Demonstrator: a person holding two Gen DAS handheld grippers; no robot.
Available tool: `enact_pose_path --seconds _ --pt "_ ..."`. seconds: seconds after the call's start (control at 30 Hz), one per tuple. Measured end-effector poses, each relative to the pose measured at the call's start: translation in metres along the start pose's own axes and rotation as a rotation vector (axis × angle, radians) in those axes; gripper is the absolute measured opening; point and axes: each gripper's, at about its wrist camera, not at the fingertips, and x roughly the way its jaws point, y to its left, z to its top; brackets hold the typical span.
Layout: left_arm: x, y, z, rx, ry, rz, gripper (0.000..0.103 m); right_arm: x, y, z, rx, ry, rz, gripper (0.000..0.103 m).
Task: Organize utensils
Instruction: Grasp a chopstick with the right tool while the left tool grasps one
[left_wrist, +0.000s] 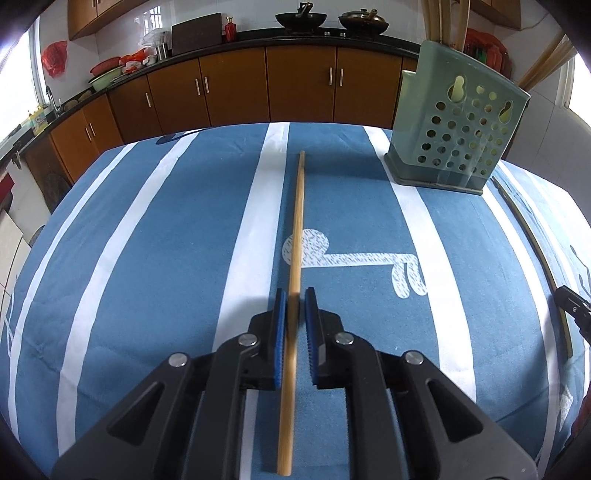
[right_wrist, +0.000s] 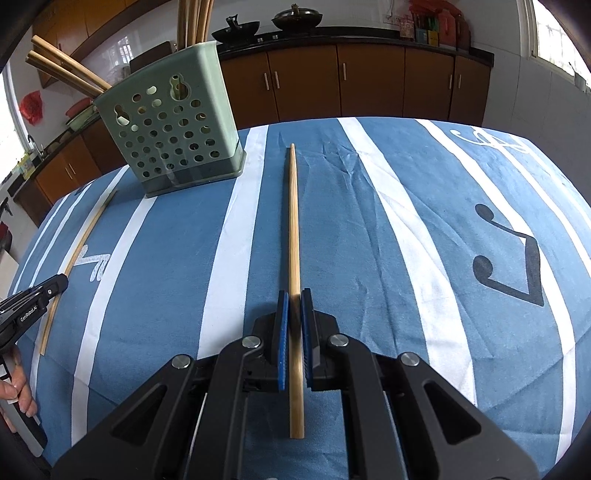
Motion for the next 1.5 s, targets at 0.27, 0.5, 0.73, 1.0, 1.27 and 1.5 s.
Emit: enact_pose_path --seconds 0.27,0.5,0.73,1.0,1.27,1.5 --pt "0.0003 0.0008 -0.001 -0.009 0.0 0.003 0.016 0.0001 0.0061 -0.0007 -0.021 0.001 -0.03 0.008" --pt "0.0007 0.0028 -0.0008 -0.018 0.0 -0.009 0.016 0.0002 0.0047 -0.0008 -0.012 0.001 -0.022 0.008" --pt "0.0006 0.0045 -0.001 -0.022 -0.001 -0.014 0.016 0.0003 0.0038 -0.0009 -0.009 0.0 -0.019 0.008" --pt "0.0008 0.0042 -0.0008 -0.026 -0.001 -0.019 0.016 0.0004 0.0024 -0.0008 -0.001 0.0 -0.011 0.008" --pt "0.0005 0.0044 -0.0007 -0.032 -0.001 -0.028 0.017 0.0003 0.0 -0.0003 0.007 0.002 0.002 0.008" --pt "0.0004 0.0049 -0.0005 -0.035 -0.002 -0.034 0.017 0.0 -0.0006 -0.0001 0.009 0.002 0.005 0.008"
